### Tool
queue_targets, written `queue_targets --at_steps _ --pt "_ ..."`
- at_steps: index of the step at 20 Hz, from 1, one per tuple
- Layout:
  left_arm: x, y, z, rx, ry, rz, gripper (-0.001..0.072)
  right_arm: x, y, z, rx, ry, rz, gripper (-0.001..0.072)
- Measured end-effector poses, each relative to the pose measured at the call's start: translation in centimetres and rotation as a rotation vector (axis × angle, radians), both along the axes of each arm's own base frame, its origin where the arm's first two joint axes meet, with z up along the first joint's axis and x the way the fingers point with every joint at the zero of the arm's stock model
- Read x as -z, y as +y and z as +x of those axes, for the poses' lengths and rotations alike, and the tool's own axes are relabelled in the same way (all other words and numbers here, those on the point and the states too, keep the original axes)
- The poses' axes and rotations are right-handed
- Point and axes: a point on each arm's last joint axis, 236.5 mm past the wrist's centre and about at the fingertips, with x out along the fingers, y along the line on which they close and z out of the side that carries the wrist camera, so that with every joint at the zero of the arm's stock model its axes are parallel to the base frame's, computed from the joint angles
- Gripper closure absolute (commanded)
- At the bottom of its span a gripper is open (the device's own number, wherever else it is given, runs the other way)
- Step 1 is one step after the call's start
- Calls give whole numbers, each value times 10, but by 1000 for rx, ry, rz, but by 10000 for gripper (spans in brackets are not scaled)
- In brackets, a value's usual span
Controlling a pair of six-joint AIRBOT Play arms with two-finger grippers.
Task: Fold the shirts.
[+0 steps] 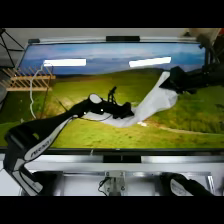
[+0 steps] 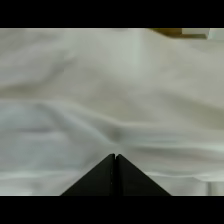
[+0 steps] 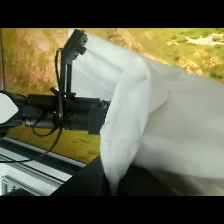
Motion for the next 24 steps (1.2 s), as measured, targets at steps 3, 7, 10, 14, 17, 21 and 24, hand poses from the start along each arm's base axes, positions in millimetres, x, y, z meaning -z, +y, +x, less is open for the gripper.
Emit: queue_targets --at_steps 3,7,10,14,17,21,24 --pt "-33 49 50 -89 -90 -9 680 11 20 8 -46 -2 -6 650" --pt "-114 174 117 -268 -275 32 680 41 80 24 -159 -11 -2 650" --pt "-187 287 137 -450 -420 69 679 77 141 36 -235 -20 7 650" --pt "-259 383 113 -594 -552 122 679 146 226 48 -272 -12 35 219" --pt "-275 408 88 -599 -587 184 679 185 269 46 -250 44 104 81" --pt "-264 415 70 -562 -565 250 678 196 252 47 -251 105 107 81" --pt "-258 419 67 -559 -557 273 678 192 177 51 -249 147 -48 81"
